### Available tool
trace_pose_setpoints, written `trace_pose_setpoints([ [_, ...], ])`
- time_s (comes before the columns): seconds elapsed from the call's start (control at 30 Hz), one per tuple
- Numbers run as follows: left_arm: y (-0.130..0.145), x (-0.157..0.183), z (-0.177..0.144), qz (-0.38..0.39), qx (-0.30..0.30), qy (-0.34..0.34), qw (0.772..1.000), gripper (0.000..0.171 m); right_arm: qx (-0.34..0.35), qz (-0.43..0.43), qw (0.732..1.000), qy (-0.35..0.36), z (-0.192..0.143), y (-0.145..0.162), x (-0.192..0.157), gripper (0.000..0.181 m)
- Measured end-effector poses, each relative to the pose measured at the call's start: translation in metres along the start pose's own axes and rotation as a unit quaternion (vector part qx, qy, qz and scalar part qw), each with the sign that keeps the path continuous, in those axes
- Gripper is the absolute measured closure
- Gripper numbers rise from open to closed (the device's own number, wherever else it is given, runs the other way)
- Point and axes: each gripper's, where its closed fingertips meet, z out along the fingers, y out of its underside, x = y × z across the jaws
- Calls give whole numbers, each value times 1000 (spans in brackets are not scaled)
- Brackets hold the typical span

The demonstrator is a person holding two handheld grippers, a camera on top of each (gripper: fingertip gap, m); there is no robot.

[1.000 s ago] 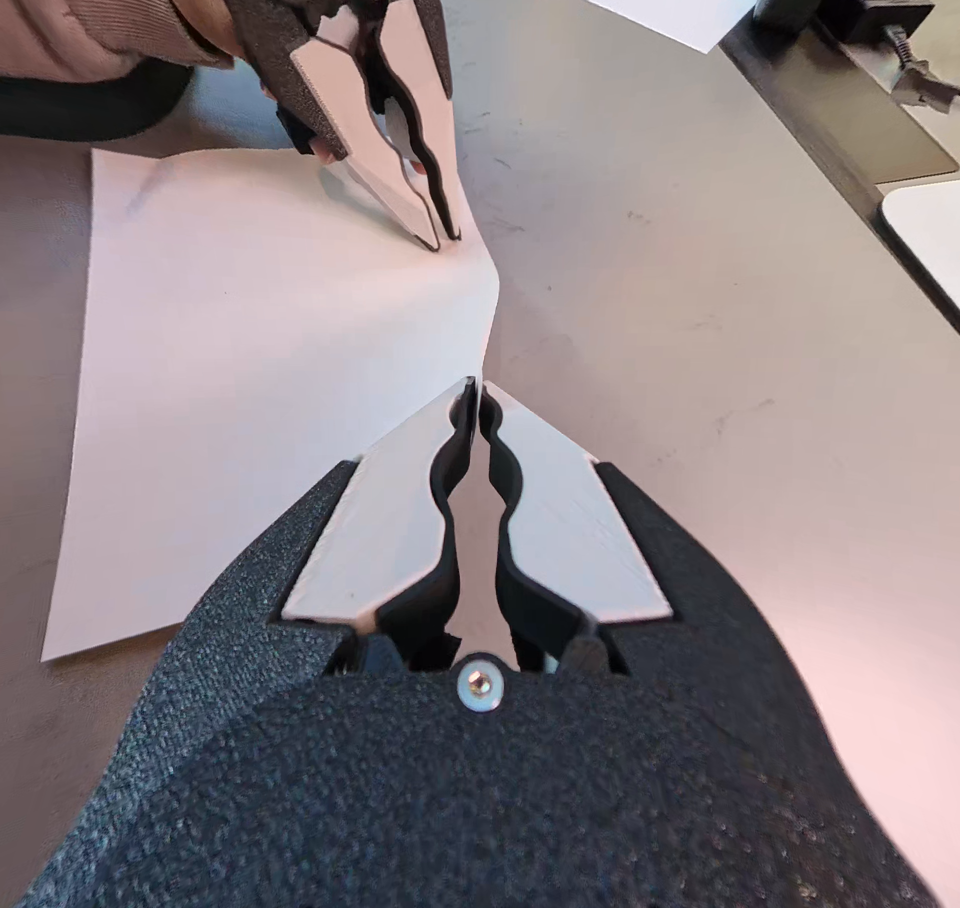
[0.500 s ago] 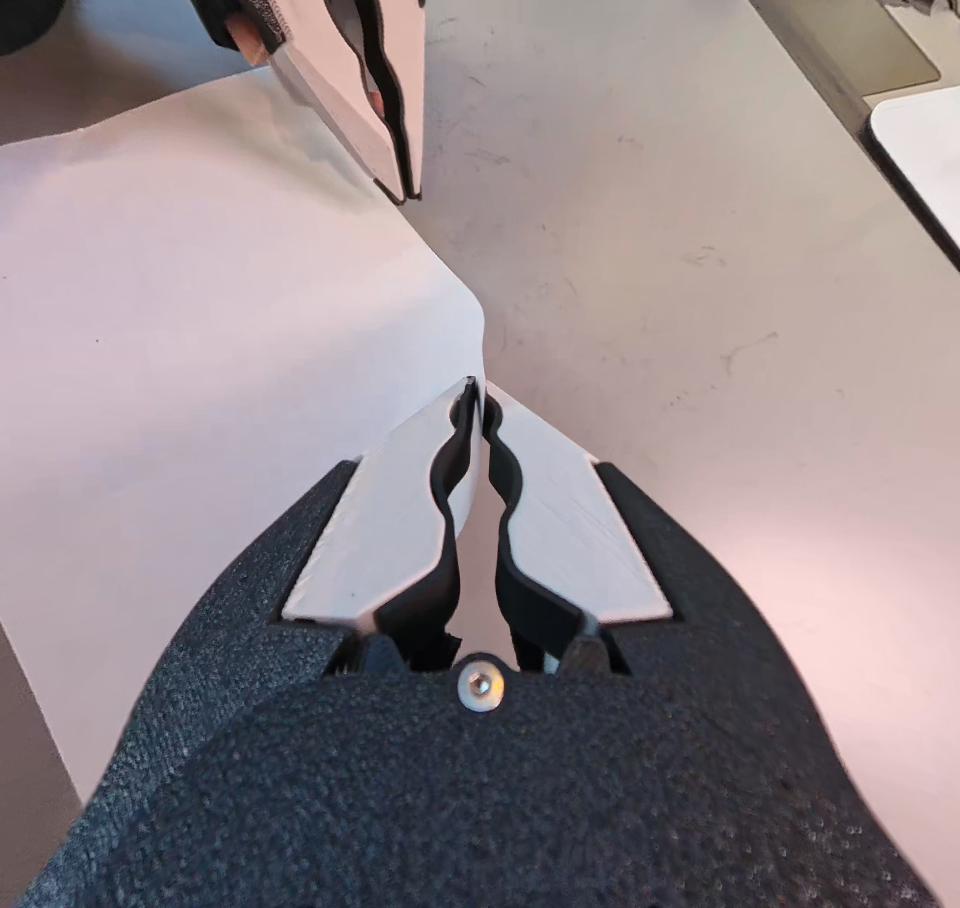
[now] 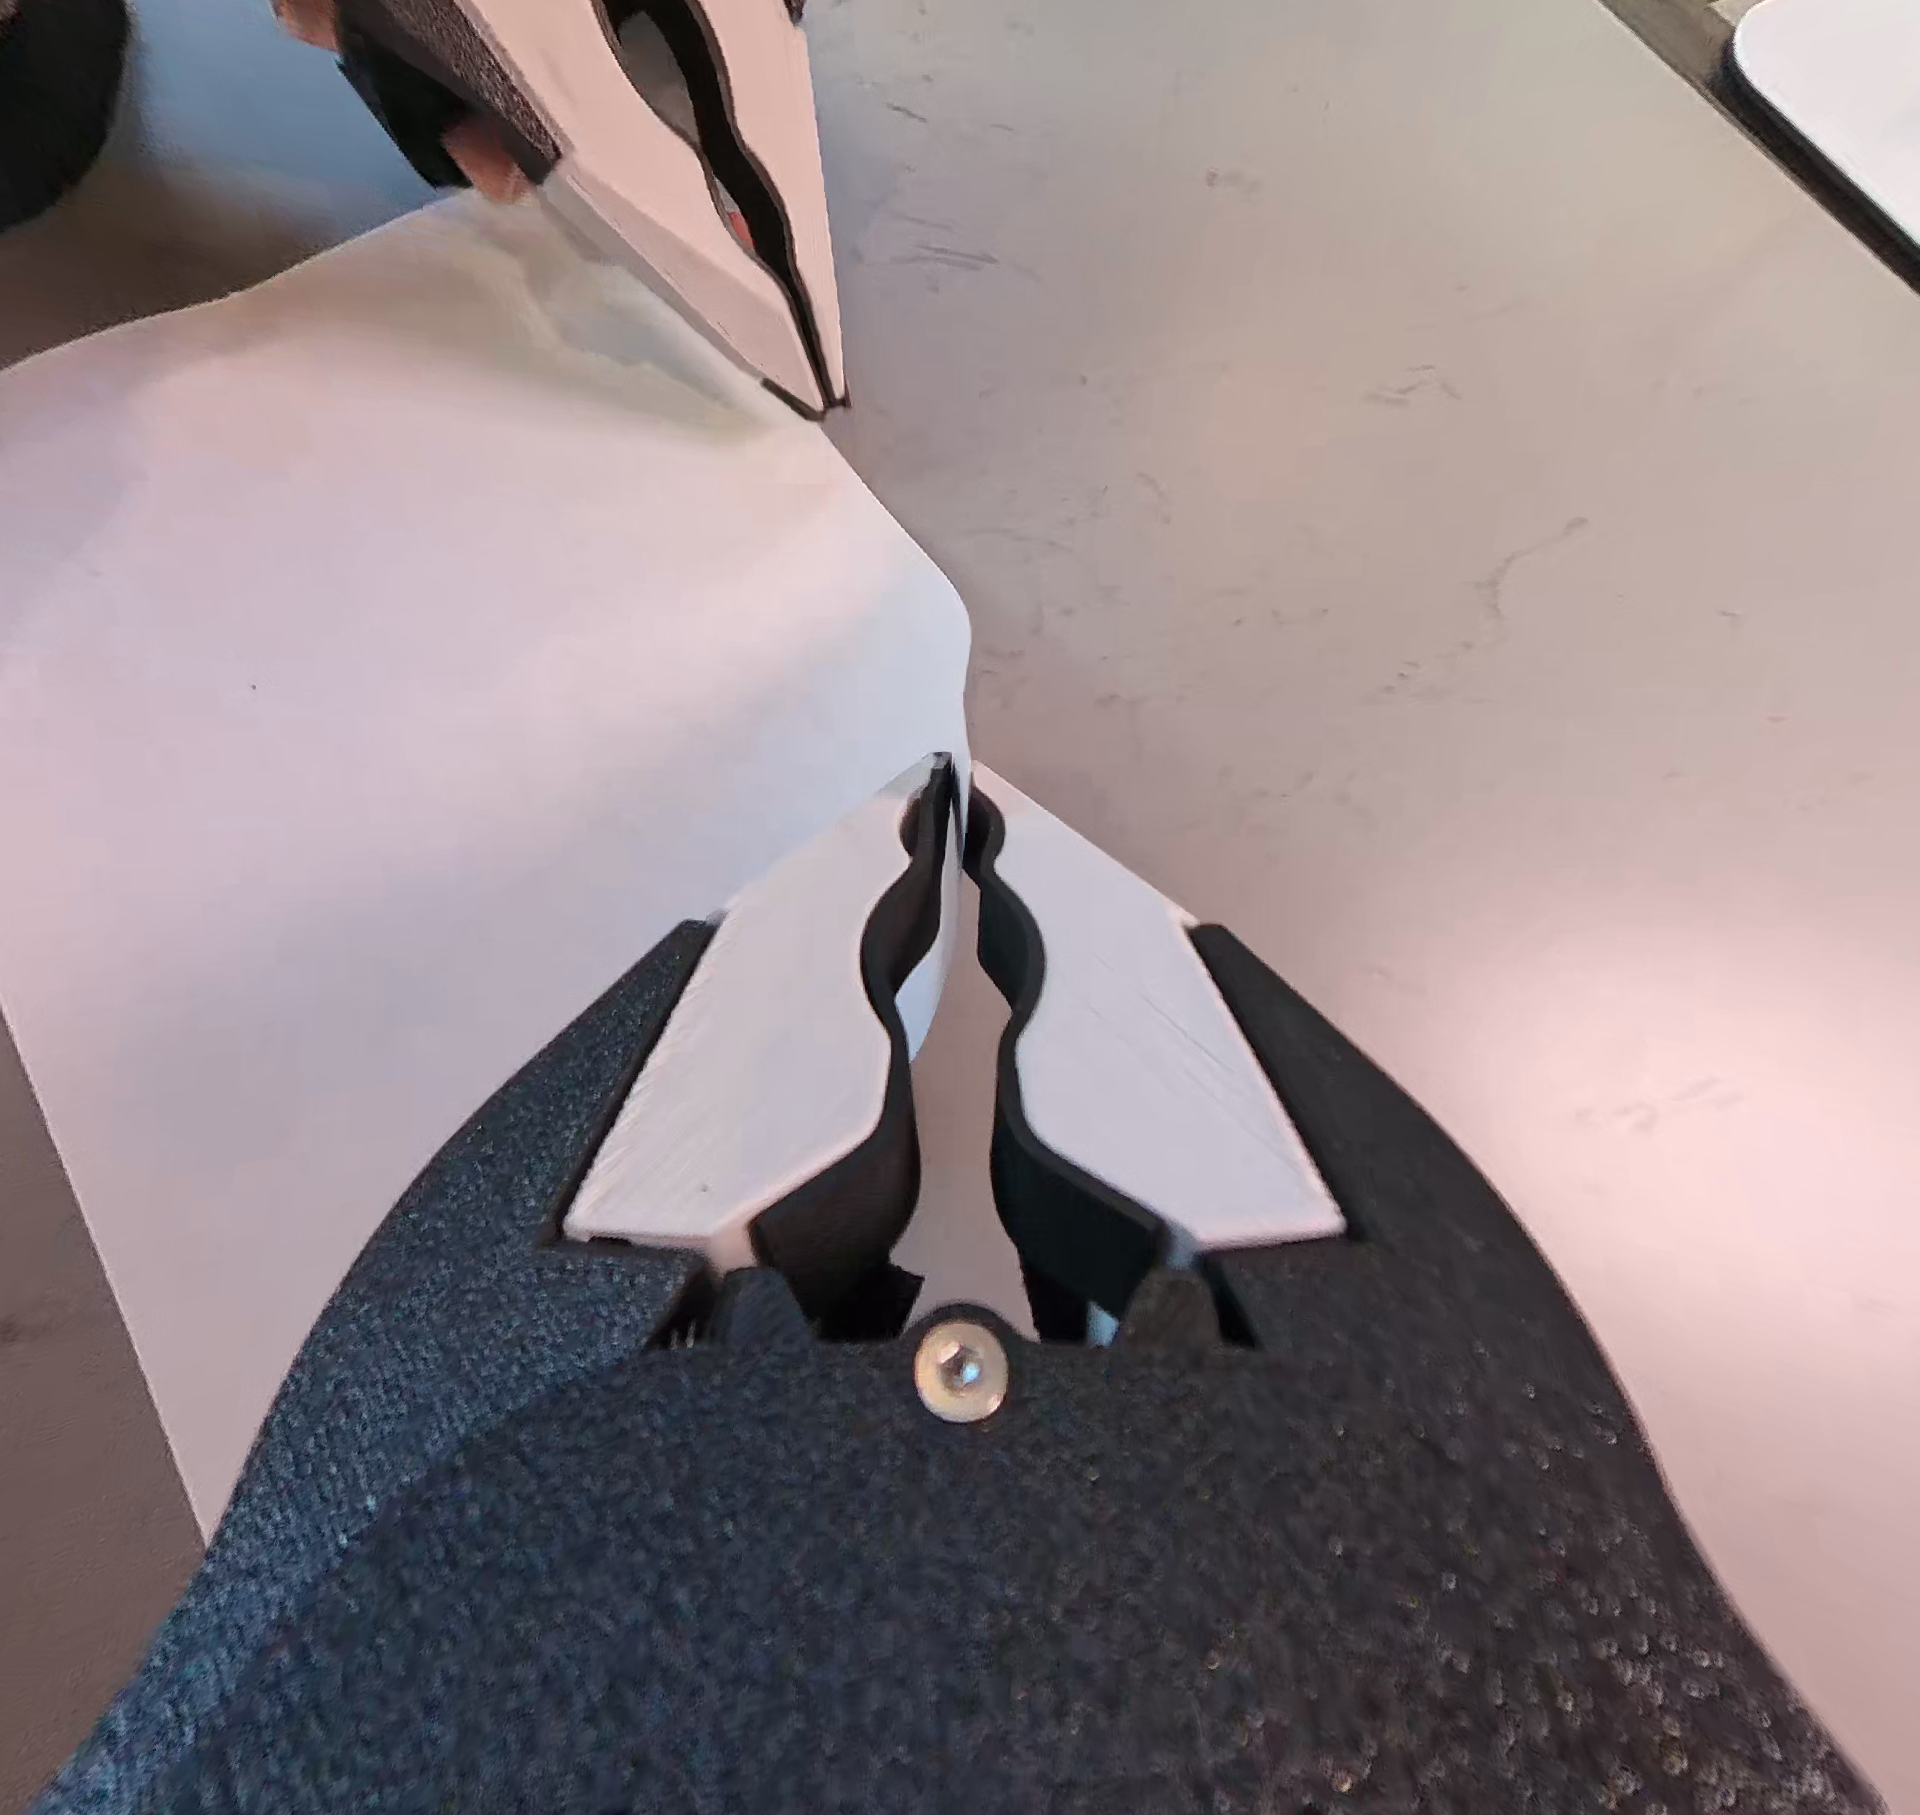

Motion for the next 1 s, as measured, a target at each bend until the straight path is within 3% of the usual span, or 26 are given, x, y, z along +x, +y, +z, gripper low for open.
trace_pose_setpoints([
  [0.13,-6,4,-5,-16,1,12,1000,171,0,34,999,7,-2,4,3,181],
  [0.27,0,8,10,5,-29,1,1000,171,3,49,999,12,-3,7,5,181],
  [0.5,1,7,20,18,-48,-14,999,171,32,29,999,7,-7,0,-2,181],
  [0.7,1,7,21,2,-46,-14,999,171,59,-96,993,22,-10,-13,-19,181],
  [1.0,0,8,21,-9,-38,0,999,171,8,-337,939,64,12,3,-50,181],
])
